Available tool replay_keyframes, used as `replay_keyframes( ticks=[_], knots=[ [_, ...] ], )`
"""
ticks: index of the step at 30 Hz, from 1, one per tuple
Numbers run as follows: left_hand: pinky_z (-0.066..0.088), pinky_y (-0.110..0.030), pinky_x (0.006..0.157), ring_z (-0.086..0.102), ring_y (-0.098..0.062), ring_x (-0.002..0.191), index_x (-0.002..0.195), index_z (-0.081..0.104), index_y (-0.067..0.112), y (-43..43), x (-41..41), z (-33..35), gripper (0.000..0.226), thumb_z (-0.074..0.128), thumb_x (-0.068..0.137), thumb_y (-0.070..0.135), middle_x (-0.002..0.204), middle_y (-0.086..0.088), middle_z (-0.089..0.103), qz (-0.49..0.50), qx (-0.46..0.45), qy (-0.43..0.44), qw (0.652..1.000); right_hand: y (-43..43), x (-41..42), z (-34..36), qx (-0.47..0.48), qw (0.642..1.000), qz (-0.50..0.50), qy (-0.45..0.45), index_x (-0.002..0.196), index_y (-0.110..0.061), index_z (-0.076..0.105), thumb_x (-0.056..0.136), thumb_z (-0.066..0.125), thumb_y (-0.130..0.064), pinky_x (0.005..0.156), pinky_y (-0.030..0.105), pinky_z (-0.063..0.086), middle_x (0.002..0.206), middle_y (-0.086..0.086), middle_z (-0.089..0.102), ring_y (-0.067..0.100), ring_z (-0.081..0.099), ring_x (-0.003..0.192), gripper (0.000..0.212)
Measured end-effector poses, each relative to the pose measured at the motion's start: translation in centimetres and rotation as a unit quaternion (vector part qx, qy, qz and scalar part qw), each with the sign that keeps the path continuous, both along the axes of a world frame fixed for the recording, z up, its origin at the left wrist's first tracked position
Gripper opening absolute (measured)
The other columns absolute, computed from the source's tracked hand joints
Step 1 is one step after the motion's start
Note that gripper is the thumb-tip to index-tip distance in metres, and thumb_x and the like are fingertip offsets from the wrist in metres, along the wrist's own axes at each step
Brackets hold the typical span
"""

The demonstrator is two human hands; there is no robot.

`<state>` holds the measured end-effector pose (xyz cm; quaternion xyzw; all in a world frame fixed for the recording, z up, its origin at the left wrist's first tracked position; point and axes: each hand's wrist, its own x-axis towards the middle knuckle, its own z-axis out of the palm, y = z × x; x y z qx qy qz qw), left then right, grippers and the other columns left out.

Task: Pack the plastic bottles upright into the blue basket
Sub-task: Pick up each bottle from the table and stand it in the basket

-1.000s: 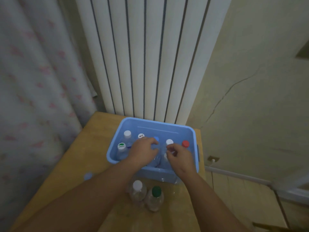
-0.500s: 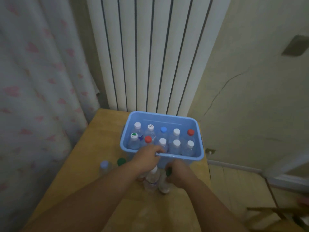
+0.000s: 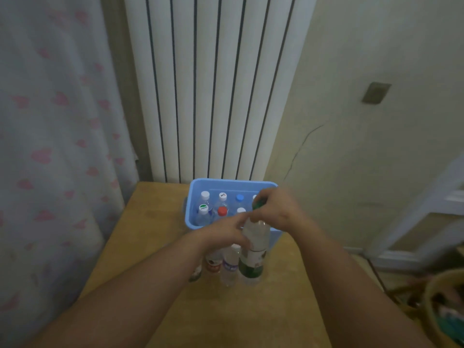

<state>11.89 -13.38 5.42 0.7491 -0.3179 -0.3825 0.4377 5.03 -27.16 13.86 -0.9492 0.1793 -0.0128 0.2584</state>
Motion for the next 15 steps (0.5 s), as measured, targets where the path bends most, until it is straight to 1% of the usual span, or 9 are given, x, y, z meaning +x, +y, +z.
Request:
replay_keyframes(
  ticks=[3,5,8,10,12,15],
  knots=[
    [0.052,-0.045,0.099,0.059,-0.017,0.118,0.128,0.050,0.047,1.3,-0.2,0.5,0.074,0.083,0.061,0.045,0.126,0.009,0.062,0.017,-0.023,-0.009,1.000,1.7,-0.8,0.7,0.018,0.998,-0.028,-0.051,0.084,-0.020,0.067,0.068,0.079,-0.029,0.052,0.018,0.043,0.074,-0.008,0.061,0.006,0.058,0.067,0.022],
    [0.054,-0.045,0.097,0.060,-0.016,0.116,0.123,0.052,0.048,2.3,-0.4,0.8,0.074,0.085,0.057,0.049,0.125,0.009,0.062,0.040,-0.038,-0.015,0.998,2.8,-1.0,0.6,0.015,0.996,-0.040,-0.073,0.083,-0.020,0.068,0.067,0.079,-0.034,0.052,0.019,0.042,0.073,-0.007,0.063,0.006,0.058,0.065,0.024],
    [0.054,-0.045,0.096,0.061,-0.017,0.116,0.126,0.051,0.041,3.9,-0.5,1.0,0.079,0.086,0.055,0.046,0.125,0.008,0.062,0.061,-0.055,-0.010,0.997,4.3,-1.0,0.5,0.008,0.994,-0.055,-0.089,0.083,-0.020,0.067,0.066,0.078,-0.038,0.061,0.025,0.051,0.075,-0.005,0.065,0.009,0.061,0.070,0.027],
    [0.055,-0.045,0.095,0.062,-0.017,0.113,0.126,0.052,0.038,4.8,-0.8,1.4,0.078,0.086,0.055,0.044,0.122,0.008,0.064,0.078,-0.061,-0.018,0.995,5.1,-0.9,0.5,0.002,0.994,-0.057,-0.096,0.084,-0.019,0.067,0.066,0.078,-0.039,0.066,0.030,0.054,0.075,-0.003,0.066,0.012,0.062,0.071,0.029],
    [0.056,-0.044,0.094,0.063,-0.016,0.111,0.124,0.054,0.037,5.4,-1.0,1.7,0.070,0.086,0.062,0.039,0.119,0.009,0.066,0.091,-0.068,-0.026,0.993,5.6,-0.8,0.5,0.005,0.993,-0.057,-0.104,0.082,-0.018,0.067,0.067,0.078,-0.041,0.065,0.031,0.055,0.074,-0.002,0.067,0.014,0.063,0.070,0.030],
    [0.056,-0.042,0.093,0.065,-0.013,0.109,0.121,0.058,0.038,5.9,-1.0,2.0,0.057,0.083,0.072,0.026,0.114,0.012,0.069,0.106,-0.072,-0.040,0.991,6.1,-0.6,0.5,0.007,0.993,-0.055,-0.108,0.081,-0.019,0.065,0.066,0.079,-0.047,0.059,0.025,0.049,0.071,-0.005,0.063,0.012,0.061,0.069,0.034]
  ],
)
